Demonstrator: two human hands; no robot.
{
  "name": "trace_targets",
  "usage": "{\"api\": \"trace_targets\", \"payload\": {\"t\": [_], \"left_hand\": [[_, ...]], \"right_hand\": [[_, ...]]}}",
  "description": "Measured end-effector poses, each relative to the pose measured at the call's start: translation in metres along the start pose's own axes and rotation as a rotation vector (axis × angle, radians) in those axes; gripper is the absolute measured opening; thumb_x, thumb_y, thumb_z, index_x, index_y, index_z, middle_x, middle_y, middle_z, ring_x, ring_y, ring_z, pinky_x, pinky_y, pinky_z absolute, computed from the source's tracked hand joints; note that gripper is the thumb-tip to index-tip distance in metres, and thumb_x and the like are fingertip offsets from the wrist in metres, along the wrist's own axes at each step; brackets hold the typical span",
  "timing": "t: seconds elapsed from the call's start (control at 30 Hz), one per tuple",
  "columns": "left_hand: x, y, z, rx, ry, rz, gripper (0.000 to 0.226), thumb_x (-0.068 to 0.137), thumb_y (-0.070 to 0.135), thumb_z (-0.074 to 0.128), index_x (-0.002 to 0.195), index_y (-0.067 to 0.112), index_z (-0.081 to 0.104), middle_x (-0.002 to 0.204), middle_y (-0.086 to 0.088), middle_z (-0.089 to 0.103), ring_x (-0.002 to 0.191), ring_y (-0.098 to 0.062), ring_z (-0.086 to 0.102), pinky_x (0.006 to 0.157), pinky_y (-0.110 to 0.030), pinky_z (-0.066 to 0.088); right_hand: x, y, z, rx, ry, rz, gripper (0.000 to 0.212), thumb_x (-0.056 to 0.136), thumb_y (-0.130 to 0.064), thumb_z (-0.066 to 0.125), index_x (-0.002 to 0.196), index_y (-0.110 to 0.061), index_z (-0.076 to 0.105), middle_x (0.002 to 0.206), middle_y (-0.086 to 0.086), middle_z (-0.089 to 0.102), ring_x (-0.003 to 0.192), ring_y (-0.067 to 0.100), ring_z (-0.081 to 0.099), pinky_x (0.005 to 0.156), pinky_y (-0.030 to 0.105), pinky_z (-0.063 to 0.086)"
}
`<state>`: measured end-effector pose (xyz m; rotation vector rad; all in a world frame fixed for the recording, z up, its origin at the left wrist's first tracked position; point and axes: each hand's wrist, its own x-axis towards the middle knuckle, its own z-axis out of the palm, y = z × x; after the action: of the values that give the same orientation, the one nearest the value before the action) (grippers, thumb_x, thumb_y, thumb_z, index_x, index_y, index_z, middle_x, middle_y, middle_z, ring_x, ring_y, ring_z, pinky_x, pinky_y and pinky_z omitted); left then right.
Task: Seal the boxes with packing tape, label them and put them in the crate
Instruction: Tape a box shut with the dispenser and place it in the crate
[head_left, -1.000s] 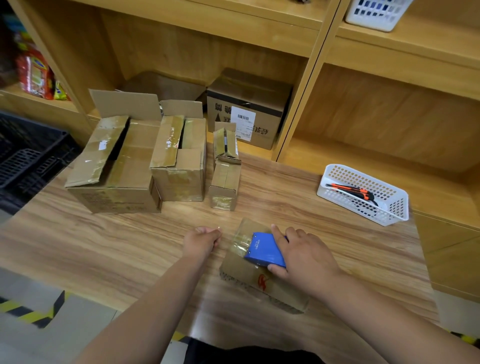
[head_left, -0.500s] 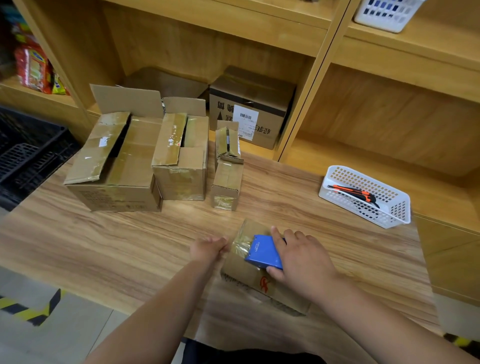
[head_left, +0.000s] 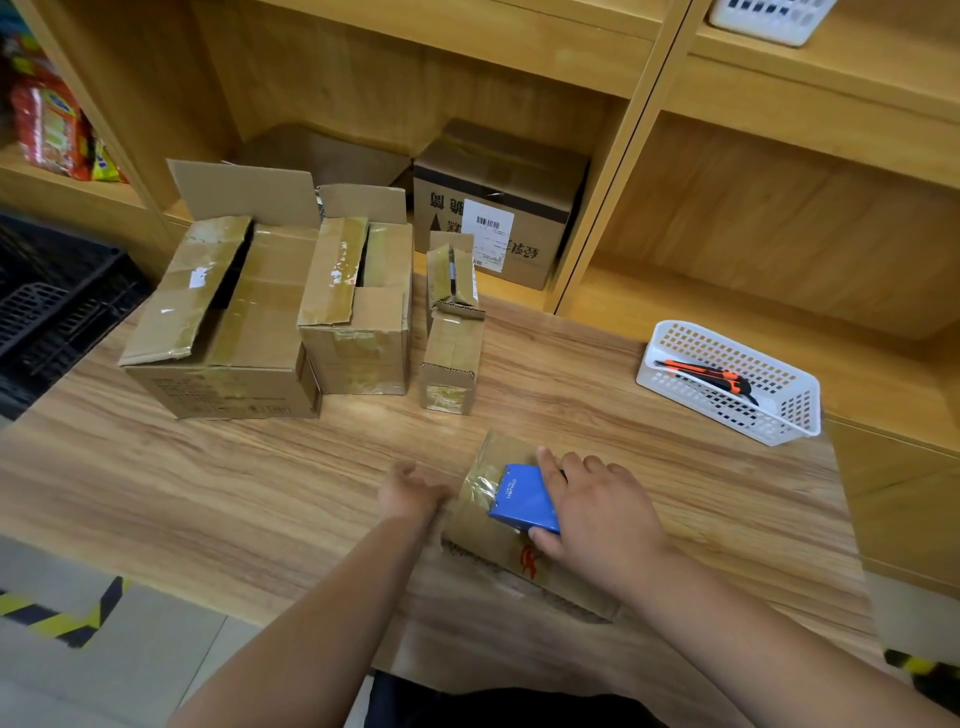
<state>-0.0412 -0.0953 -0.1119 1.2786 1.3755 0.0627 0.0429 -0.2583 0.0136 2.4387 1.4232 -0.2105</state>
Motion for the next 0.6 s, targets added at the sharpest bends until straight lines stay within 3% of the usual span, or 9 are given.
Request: {"api": "trace_targets", "payload": {"t": [0.1, 0.2, 0.27, 0.33, 0.43, 0.53, 0.57, 0.6], "left_hand": [[-0.008, 0.004, -0.005, -0.218, -0.026, 0.098, 0.024, 0.086, 0.0, 0.053, 0.108, 0.0, 0.063, 0.095, -0.01, 0.068, 0.083, -0.023, 0.063, 0.087, -0.039, 0.052], [-0.034, 0.015, -0.003, -0.359, -0.215, 0.117, 0.028, 0.095, 0.008, 0.043, 0.114, 0.006, 0.063, 0.103, -0.007, 0.068, 0.083, -0.012, 0.061, 0.086, -0.029, 0.046], [-0.049, 0.013, -0.003, -0.132, -0.379, 0.205, 0.032, 0.1, 0.027, 0.038, 0.123, 0.021, 0.059, 0.117, 0.003, 0.063, 0.103, -0.007, 0.058, 0.097, -0.027, 0.039], [-0.049, 0.003, -0.002, 0.162, -0.435, 0.296, 0.042, 0.101, 0.038, 0.028, 0.134, 0.023, 0.051, 0.133, 0.0, 0.054, 0.124, -0.017, 0.048, 0.106, -0.03, 0.033], [-0.037, 0.009, 0.0, 0.397, -0.337, 0.427, 0.049, 0.1, 0.041, 0.026, 0.14, 0.019, 0.044, 0.143, -0.007, 0.045, 0.132, -0.023, 0.039, 0.106, -0.03, 0.028], [-0.03, 0.029, 0.01, 0.65, -0.299, 0.76, 0.051, 0.1, 0.04, 0.028, 0.147, 0.02, 0.028, 0.152, -0.005, 0.031, 0.14, -0.019, 0.027, 0.108, -0.024, 0.018], [-0.023, 0.034, 0.018, 0.744, -0.371, 0.804, 0.052, 0.1, 0.04, 0.031, 0.148, 0.02, 0.025, 0.153, -0.006, 0.027, 0.141, -0.021, 0.023, 0.11, -0.027, 0.014], [-0.025, 0.037, 0.024, 1.009, -0.412, 0.806, 0.055, 0.099, 0.041, 0.037, 0.148, 0.019, 0.024, 0.155, -0.01, 0.023, 0.143, -0.024, 0.019, 0.113, -0.037, 0.008]], "right_hand": [[0.0, 0.0, 0.001, -0.002, -0.002, 0.006, 0.082, 0.091, -0.058, 0.037, 0.151, -0.011, 0.007, 0.133, 0.006, 0.043, 0.116, 0.025, 0.045, 0.094, 0.036, 0.035], [0.001, 0.0, 0.001, 0.001, 0.012, 0.005, 0.082, 0.09, -0.058, 0.038, 0.151, -0.011, 0.009, 0.132, 0.006, 0.044, 0.115, 0.025, 0.046, 0.093, 0.036, 0.035], [0.002, 0.0, 0.002, 0.008, 0.016, 0.005, 0.082, 0.09, -0.057, 0.038, 0.151, -0.01, 0.009, 0.131, 0.006, 0.045, 0.114, 0.025, 0.046, 0.092, 0.036, 0.035], [0.001, 0.0, 0.002, 0.017, 0.018, 0.003, 0.082, 0.09, -0.057, 0.039, 0.15, -0.01, 0.009, 0.131, 0.006, 0.045, 0.114, 0.025, 0.046, 0.092, 0.036, 0.035], [0.001, 0.001, 0.002, 0.026, 0.028, 0.0, 0.082, 0.09, -0.057, 0.039, 0.15, -0.009, 0.009, 0.131, 0.007, 0.045, 0.114, 0.025, 0.046, 0.092, 0.036, 0.035], [0.002, 0.001, 0.003, 0.037, 0.041, 0.004, 0.082, 0.09, -0.056, 0.041, 0.15, -0.01, 0.011, 0.132, 0.007, 0.044, 0.115, 0.025, 0.046, 0.092, 0.036, 0.035], [0.002, 0.002, 0.004, 0.042, 0.041, 0.004, 0.082, 0.089, -0.056, 0.041, 0.15, -0.01, 0.012, 0.132, 0.007, 0.045, 0.115, 0.025, 0.046, 0.092, 0.036, 0.035], [0.002, 0.003, 0.005, 0.045, 0.042, 0.001, 0.081, 0.089, -0.056, 0.042, 0.15, -0.011, 0.013, 0.132, 0.007, 0.045, 0.115, 0.026, 0.046, 0.091, 0.037, 0.036]]}}
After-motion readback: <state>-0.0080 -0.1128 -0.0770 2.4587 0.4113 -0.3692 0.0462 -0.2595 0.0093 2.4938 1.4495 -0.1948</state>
